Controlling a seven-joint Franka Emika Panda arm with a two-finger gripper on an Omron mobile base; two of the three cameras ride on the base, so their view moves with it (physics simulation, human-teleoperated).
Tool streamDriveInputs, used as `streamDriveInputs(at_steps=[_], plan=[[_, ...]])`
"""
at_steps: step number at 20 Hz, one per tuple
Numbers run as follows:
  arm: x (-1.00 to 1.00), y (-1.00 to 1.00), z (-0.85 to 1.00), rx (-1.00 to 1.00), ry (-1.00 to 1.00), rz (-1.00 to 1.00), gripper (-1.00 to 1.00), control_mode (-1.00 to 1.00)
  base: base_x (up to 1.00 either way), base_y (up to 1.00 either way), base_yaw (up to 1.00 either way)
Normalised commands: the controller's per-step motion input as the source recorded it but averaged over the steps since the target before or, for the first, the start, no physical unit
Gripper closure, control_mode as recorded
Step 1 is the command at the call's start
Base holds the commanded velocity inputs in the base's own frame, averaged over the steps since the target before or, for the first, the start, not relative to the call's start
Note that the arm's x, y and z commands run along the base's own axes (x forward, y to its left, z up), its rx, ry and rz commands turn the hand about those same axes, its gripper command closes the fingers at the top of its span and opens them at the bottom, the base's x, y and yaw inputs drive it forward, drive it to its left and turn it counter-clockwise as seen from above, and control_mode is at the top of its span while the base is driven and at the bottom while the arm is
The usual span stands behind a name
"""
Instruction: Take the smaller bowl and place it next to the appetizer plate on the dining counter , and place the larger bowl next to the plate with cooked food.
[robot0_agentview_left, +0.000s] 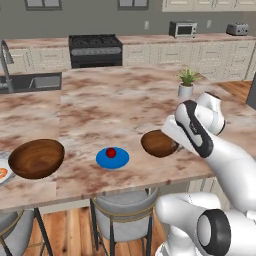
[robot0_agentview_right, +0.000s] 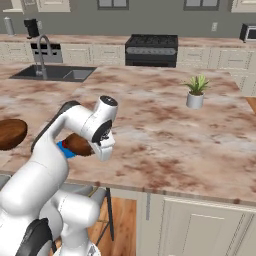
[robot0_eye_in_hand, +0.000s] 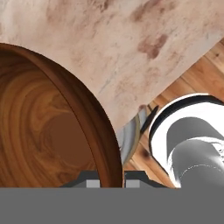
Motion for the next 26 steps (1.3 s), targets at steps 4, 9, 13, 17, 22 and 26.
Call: streamDriveInputs(at_steps=[4,9,13,17,22,26], plan=[[0.28,0.11,-0.30,0.00,-0.02,0.00,1.00,-1.00,0.00,0.00,0.00],[0.36,0.00,-0.13,0.00,-0.01,0.00,1.00,-1.00,0.00,0.00,0.00],[0.41,0.00,-0.19,0.00,0.00,0.00,1.00,-1.00,0.00,0.00,0.00],[0.39,0.01,-0.22,0.00,0.00,0.00,1.00,-1.00,0.00,0.00,0.00],[0.23,0.02,-0.27,0.00,0.05,0.00,1.00,-1.00,0.00,0.00,0.00],[0.29,0.10,-0.41,0.00,0.04,0.00,1.00,-1.00,0.00,0.00,0.00]])
